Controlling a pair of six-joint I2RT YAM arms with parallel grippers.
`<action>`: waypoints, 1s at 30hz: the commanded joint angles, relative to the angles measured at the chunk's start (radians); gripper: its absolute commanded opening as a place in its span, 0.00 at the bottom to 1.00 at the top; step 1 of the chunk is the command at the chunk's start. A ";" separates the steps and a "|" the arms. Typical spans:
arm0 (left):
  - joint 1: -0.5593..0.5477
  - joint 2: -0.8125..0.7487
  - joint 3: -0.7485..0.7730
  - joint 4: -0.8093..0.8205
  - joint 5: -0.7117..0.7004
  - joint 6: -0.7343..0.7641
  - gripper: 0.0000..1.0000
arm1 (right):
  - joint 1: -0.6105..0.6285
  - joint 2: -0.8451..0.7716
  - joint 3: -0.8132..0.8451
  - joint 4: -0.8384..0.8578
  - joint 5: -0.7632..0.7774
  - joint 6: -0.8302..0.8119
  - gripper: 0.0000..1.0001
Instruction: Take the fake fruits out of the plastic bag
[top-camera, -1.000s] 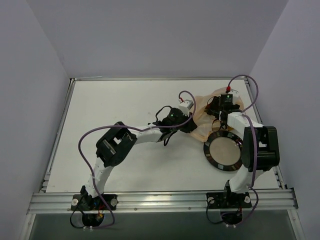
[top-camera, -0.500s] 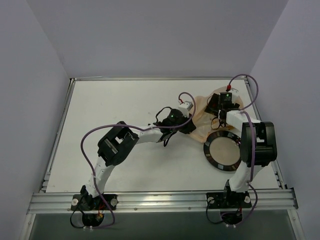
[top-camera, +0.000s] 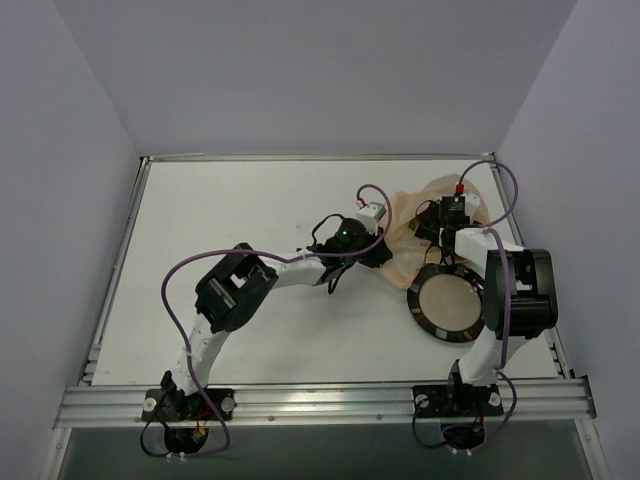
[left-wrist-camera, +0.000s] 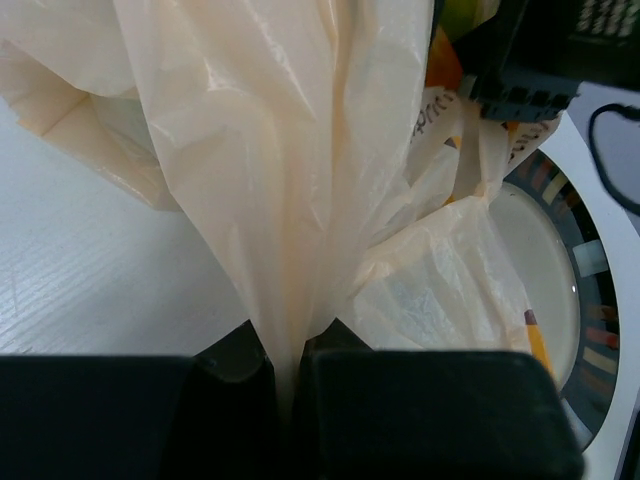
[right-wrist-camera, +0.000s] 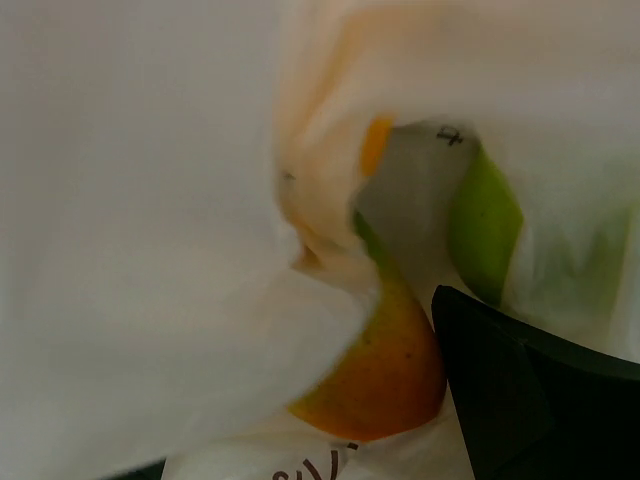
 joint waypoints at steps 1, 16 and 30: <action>-0.002 -0.063 0.008 0.034 -0.010 0.002 0.02 | -0.002 0.033 0.001 -0.049 -0.035 0.008 0.93; 0.012 -0.060 0.115 -0.024 -0.016 0.017 0.02 | 0.034 -0.211 0.038 -0.010 0.018 -0.014 0.47; 0.050 -0.024 0.237 -0.050 0.030 -0.006 0.03 | 0.084 -0.567 -0.103 -0.153 -0.109 0.019 0.49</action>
